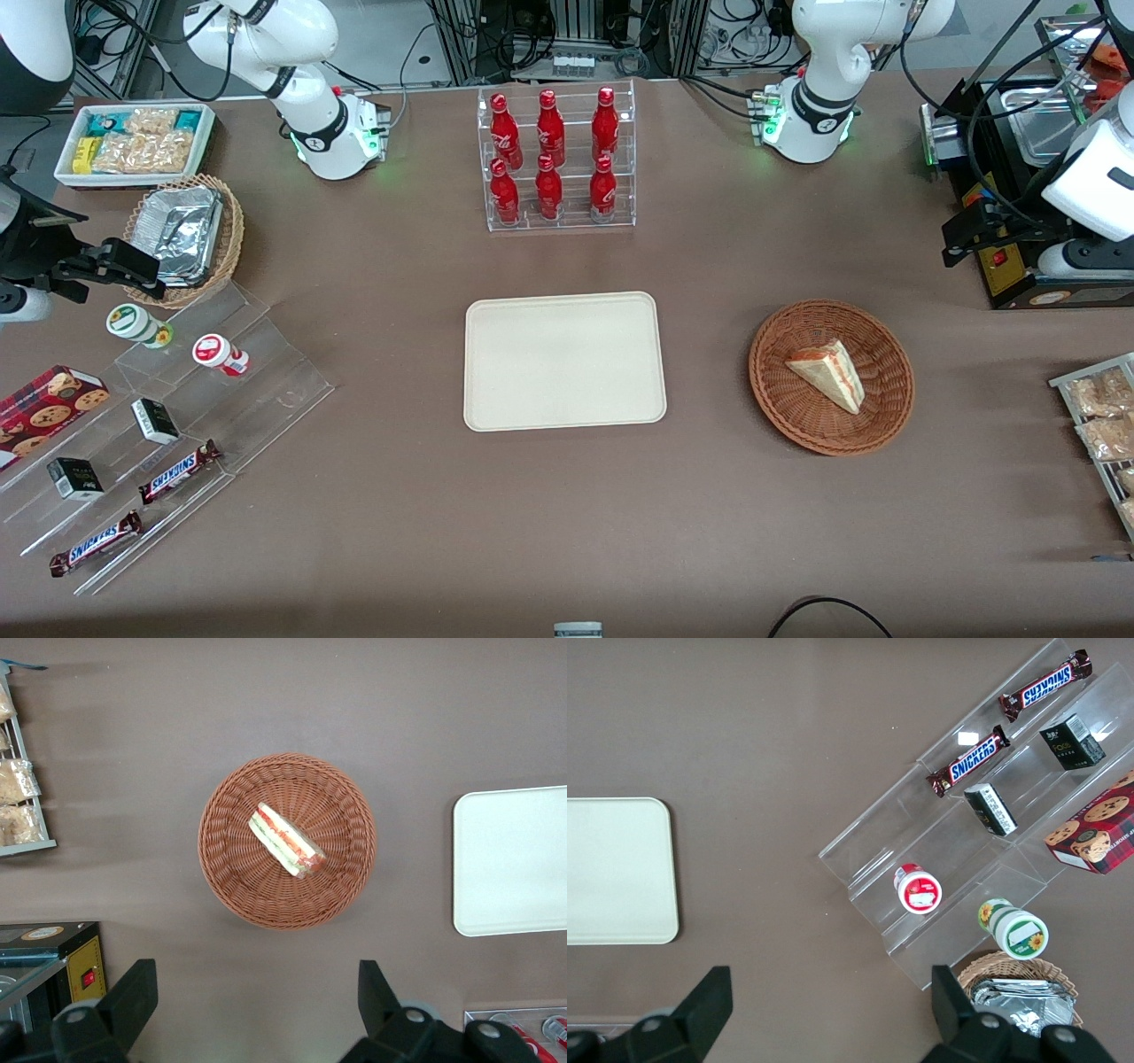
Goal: Place sandwich from basket to tray
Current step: 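Move the left gripper over the wrapped sandwich in the wicker basket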
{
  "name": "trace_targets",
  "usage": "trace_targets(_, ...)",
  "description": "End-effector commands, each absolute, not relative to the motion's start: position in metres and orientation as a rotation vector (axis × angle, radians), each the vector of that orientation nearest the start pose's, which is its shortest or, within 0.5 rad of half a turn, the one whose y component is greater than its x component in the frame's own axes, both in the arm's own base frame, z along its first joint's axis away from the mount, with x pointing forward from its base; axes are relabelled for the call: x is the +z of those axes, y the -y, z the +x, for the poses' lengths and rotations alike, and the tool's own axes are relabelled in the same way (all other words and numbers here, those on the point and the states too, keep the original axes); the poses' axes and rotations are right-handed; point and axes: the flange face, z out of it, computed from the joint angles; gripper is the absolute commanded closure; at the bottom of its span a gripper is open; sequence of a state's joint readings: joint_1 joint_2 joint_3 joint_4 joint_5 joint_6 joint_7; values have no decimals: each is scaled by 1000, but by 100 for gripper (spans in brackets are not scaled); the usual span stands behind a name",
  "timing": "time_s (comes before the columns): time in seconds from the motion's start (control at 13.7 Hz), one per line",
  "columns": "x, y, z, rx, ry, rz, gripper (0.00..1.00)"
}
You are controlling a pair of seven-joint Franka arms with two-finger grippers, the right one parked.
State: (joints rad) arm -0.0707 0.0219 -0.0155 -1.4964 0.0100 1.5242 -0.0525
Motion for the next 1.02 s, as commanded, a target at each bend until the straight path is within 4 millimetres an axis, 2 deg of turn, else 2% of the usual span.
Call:
trace_targets(0.0, 644, 46, 554, 25, -28, -3114, 0)
trace_targets(0.15, 643, 43, 554, 47, 31, -3115, 0)
trace_targets(0.22, 641, 36, 555, 54, 55, -3115, 0)
trace_targets(0.36, 627, 37, 561, 82, 56, -3123, 0)
trace_targets(0.58, 574, 49, 584, 117, 61, -3120, 0)
trace_targets(0.88, 504, 81, 593, 18, 245, -3107, 0)
trace_targets(0.95, 494, 82, 594, 0, 254, -3109, 0)
